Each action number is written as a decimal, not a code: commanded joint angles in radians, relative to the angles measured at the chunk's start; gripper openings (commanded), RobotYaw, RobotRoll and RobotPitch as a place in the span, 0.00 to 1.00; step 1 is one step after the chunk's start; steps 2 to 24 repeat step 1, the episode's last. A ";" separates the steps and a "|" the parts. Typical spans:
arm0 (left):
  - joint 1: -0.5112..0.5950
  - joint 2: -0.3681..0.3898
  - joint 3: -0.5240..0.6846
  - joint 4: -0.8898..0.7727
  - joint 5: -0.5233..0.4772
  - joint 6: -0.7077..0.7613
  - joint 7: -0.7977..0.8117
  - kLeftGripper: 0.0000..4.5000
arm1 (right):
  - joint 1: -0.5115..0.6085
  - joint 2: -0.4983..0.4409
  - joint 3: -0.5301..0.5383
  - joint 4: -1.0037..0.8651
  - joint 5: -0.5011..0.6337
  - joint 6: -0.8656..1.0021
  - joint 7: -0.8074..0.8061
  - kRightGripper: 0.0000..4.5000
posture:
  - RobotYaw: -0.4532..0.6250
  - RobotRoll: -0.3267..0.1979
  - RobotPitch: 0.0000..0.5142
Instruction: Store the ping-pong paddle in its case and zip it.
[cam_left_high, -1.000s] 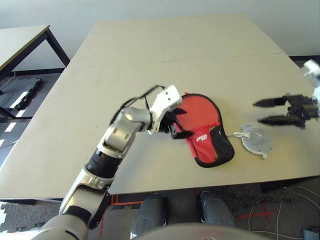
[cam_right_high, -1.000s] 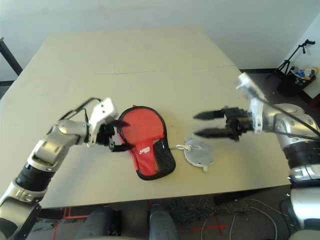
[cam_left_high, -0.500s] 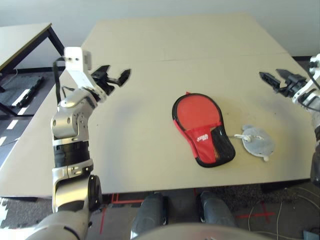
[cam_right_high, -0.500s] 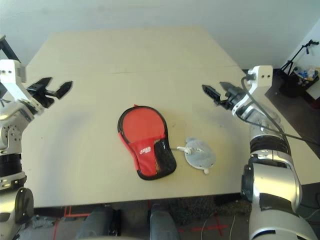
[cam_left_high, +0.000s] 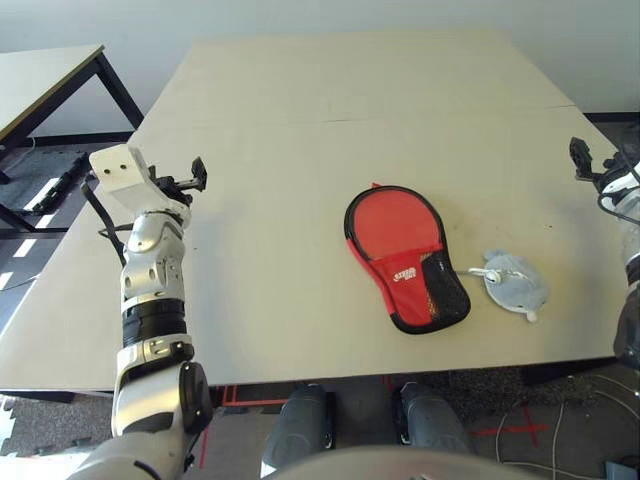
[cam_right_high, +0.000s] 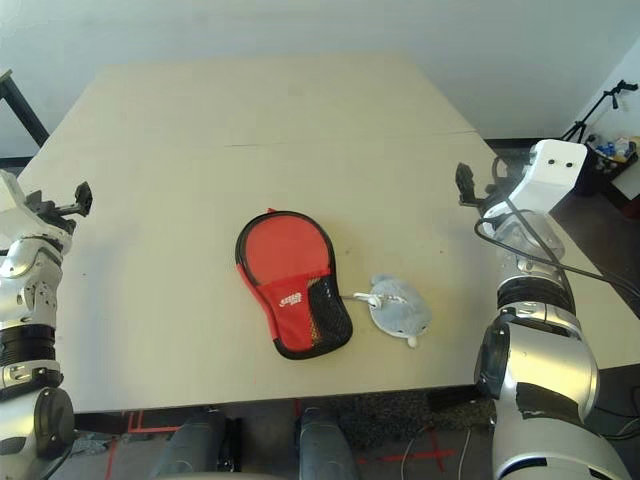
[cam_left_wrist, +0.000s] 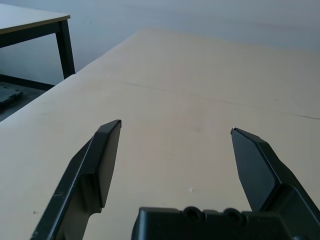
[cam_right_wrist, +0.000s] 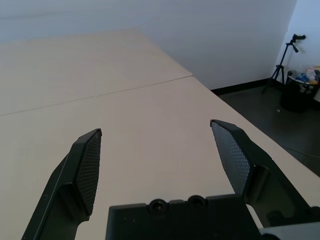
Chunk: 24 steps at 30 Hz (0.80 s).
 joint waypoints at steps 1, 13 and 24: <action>0.027 -0.004 -0.005 0.020 -0.001 -0.017 0.022 1.00 | -0.013 0.009 -0.019 0.030 -0.021 -0.010 -0.018 0.99 | 0.42 0.62 0.12; 0.027 -0.004 -0.005 0.020 -0.001 -0.017 0.022 1.00 | -0.013 0.009 -0.019 0.030 -0.021 -0.010 -0.018 0.99 | 0.42 0.62 0.12; 0.027 -0.004 -0.005 0.020 -0.001 -0.017 0.022 1.00 | -0.013 0.009 -0.019 0.030 -0.021 -0.010 -0.018 0.99 | 0.42 0.62 0.12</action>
